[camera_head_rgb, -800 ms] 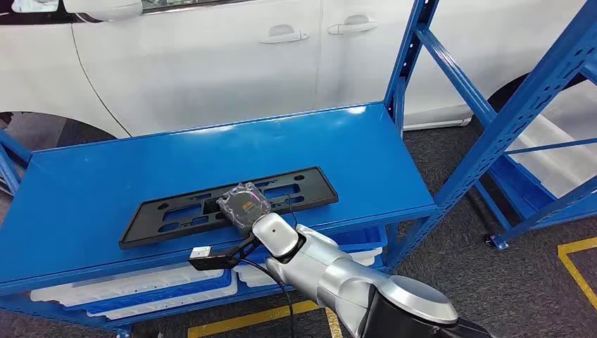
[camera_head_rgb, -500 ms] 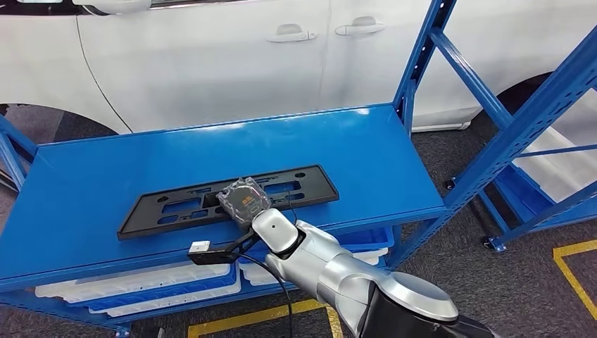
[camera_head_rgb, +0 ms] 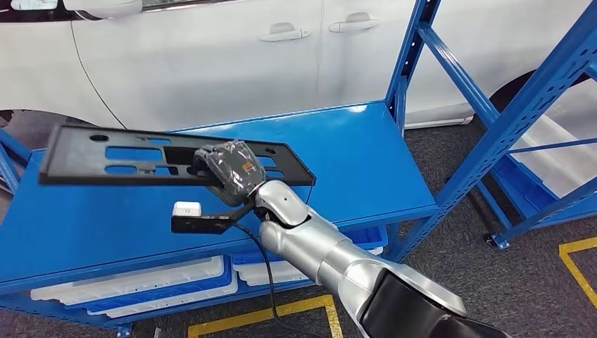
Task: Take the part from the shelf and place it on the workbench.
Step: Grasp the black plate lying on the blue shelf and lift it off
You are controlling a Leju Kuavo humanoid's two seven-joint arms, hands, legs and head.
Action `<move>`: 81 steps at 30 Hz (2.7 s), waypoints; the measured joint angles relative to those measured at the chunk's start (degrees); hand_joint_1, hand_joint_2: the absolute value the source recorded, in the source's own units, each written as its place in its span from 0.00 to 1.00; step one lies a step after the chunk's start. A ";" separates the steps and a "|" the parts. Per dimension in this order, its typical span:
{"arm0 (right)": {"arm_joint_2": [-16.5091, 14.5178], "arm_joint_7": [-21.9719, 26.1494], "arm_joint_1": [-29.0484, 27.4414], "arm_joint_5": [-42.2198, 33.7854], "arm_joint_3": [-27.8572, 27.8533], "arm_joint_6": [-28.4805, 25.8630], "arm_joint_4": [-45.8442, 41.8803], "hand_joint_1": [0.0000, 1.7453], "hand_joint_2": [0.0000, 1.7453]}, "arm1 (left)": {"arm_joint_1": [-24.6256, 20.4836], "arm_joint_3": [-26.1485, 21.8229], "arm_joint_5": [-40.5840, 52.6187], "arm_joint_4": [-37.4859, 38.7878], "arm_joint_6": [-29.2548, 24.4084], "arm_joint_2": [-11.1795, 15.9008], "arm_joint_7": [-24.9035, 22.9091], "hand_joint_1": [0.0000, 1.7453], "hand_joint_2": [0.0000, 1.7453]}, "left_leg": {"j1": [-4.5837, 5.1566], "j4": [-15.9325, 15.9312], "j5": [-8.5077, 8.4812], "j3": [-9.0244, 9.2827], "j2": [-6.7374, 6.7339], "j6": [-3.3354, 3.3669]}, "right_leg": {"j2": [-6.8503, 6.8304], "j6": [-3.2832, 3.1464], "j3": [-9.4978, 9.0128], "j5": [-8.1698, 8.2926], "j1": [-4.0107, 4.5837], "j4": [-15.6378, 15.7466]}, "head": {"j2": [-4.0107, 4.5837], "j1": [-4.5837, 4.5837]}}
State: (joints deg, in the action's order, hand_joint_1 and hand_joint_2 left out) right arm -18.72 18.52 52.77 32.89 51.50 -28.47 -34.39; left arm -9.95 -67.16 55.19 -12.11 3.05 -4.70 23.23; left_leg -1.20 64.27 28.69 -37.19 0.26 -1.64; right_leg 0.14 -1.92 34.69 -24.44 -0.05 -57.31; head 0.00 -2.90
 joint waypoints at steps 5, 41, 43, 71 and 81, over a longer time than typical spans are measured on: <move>3.70 10.81 -8.33 -24.68 -15.00 18.08 -19.50 0.87 1.00 | 1.70 -1.31 -1.58 0.00 -1.57 0.84 -2.65 0.00 0.00 | -0.17 7.57 1.40 -3.48 -0.06 -0.53 | -0.25 -0.03 -0.39 -0.50 0.08 -0.26 | 0.00 0.01; 12.82 21.28 -48.15 -48.33 -32.53 70.02 -72.91 0.87 1.00 | 3.97 -4.20 -2.58 -0.02 -8.02 3.03 -0.32 0.00 0.00 | 0.65 -6.22 -0.74 6.77 0.12 1.22 | -0.22 1.15 0.10 0.15 0.31 -1.11 | 0.00 0.02; 12.55 21.28 -49.10 -47.96 -33.42 70.46 -73.48 0.87 1.00 | 4.03 -4.20 -2.52 -0.02 -8.20 3.09 -0.37 0.00 0.00 | 0.48 -6.44 -1.51 6.33 0.04 1.87 | -0.11 1.85 0.34 0.38 0.29 -1.13 | 0.00 0.02; 16.00 21.27 -49.07 -44.77 -23.70 58.05 -80.84 0.87 1.00 | 4.44 -4.47 -1.46 -0.04 -7.69 2.60 -0.34 0.00 0.00 | 0.41 -6.61 0.96 9.57 -0.12 0.73 | -0.41 1.00 1.77 1.95 0.39 -0.78 | 0.00 0.02; 17.42 20.31 -46.93 -48.39 -23.61 58.26 -80.65 0.87 1.00 | 4.05 -4.21 -2.24 -0.04 -7.91 2.08 -0.04 0.00 0.00 | 0.23 -7.47 -4.67 3.46 -0.77 2.89 | -0.13 3.62 4.84 -8.13 -0.48 -16.45 | 0.00 0.02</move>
State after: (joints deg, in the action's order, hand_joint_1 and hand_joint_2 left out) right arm -1.29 38.83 5.84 -15.51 27.89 29.79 -115.04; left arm -5.90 -71.37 52.95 -12.15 -4.85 -2.62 23.20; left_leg -0.97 56.80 24.02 -33.73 -0.51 1.26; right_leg 0.01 1.70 39.53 -32.56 -0.53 -73.76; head 0.00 -2.89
